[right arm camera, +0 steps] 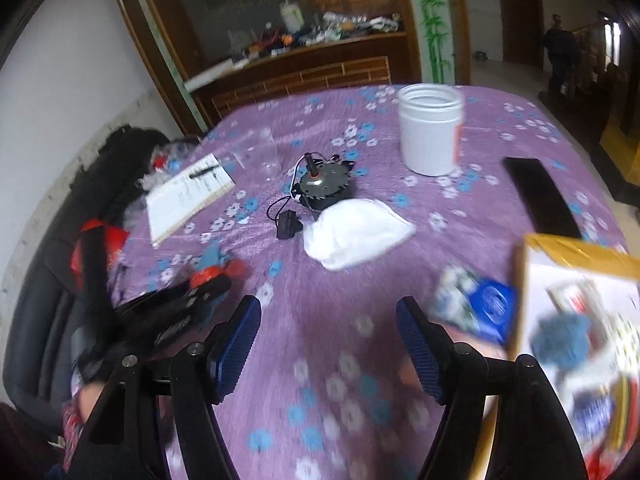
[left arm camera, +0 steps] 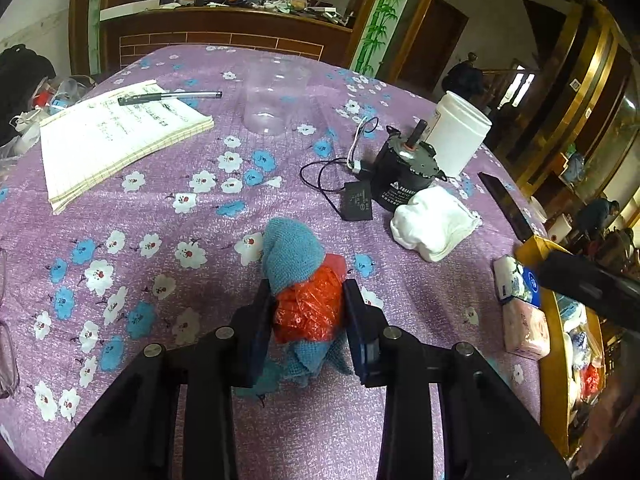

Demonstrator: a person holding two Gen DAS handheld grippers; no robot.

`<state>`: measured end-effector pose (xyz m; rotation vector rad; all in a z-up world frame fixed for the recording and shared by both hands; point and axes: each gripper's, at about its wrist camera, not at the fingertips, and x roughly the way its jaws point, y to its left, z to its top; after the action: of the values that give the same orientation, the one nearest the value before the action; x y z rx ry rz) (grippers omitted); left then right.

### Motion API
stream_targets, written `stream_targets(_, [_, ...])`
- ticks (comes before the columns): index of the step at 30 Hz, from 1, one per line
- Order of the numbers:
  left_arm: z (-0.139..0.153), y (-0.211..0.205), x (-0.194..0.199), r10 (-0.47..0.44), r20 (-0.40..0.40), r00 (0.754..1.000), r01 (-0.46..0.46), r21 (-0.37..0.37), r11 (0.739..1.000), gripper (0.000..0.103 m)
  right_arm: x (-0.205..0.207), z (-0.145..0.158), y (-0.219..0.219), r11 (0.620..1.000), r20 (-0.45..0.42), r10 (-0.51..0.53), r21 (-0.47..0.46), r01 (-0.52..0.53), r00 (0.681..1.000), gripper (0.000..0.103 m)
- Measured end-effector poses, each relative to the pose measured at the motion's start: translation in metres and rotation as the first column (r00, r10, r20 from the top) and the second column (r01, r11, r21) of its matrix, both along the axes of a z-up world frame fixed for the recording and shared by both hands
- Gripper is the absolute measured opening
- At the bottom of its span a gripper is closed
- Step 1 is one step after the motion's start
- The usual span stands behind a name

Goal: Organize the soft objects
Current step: 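Grasp the blue knit cloth with red mesh with the left tool while the right tool grasps the white cloth, then hold the blue cloth and white cloth above the table with both tools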

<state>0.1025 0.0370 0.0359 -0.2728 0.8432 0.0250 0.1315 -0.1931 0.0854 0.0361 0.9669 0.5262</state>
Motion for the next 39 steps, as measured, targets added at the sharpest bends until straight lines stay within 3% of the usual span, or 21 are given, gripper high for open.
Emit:
stream_targets(6, [0.001,-0.003,0.0,-0.018,0.007,1.0,0.018,0.009,1.0,0.031,0.063,-0.033,0.05,0.994,-0.023,0.021,-0.108,-0.023,1.0,0.072])
stream_targets(12, [0.003,-0.002,0.0,-0.024,0.015,1.0,0.024,-0.007,1.0,0.031,0.101,-0.063,0.072,0.977,-0.062,-0.011,-0.214,-0.003,0.998,0.072])
stream_targets(14, [0.003,-0.001,0.0,-0.023,0.015,1.0,0.023,-0.009,1.0,0.031,0.102,-0.072,0.075,0.974,-0.075,-0.01,-0.228,-0.008,0.997,0.061])
stream_targets(17, [0.004,-0.001,-0.001,-0.024,0.018,1.0,0.024,-0.007,1.0,0.031,0.094,-0.077,0.074,0.98,-0.097,-0.012,-0.198,-0.008,0.995,0.027])
stream_targets(19, [0.005,-0.002,-0.003,-0.027,0.024,0.999,0.027,-0.004,1.0,0.031,0.079,-0.07,0.073,0.986,-0.08,-0.01,-0.169,-0.004,0.997,0.017])
stream_targets(23, [0.007,-0.006,-0.005,-0.035,0.041,0.999,0.034,0.015,0.999,0.031,0.033,-0.04,0.062,0.997,0.004,-0.021,-0.073,0.022,1.0,0.016])
stream_targets(26, [0.008,-0.013,-0.007,-0.045,0.052,0.998,0.043,0.044,0.998,0.031,-0.019,-0.018,0.049,0.999,0.133,-0.028,-0.022,0.032,0.991,0.016])
stream_targets(29, [0.009,-0.024,-0.01,-0.064,0.066,0.996,0.058,0.089,0.994,0.031,-0.045,-0.018,0.034,0.998,0.192,-0.065,0.005,0.065,0.979,0.016])
stream_targets(39, [0.013,-0.069,-0.025,-0.14,0.163,0.977,0.076,0.348,0.934,0.031,-0.039,-0.036,-0.007,0.988,0.211,-0.14,0.088,0.124,0.967,0.017])
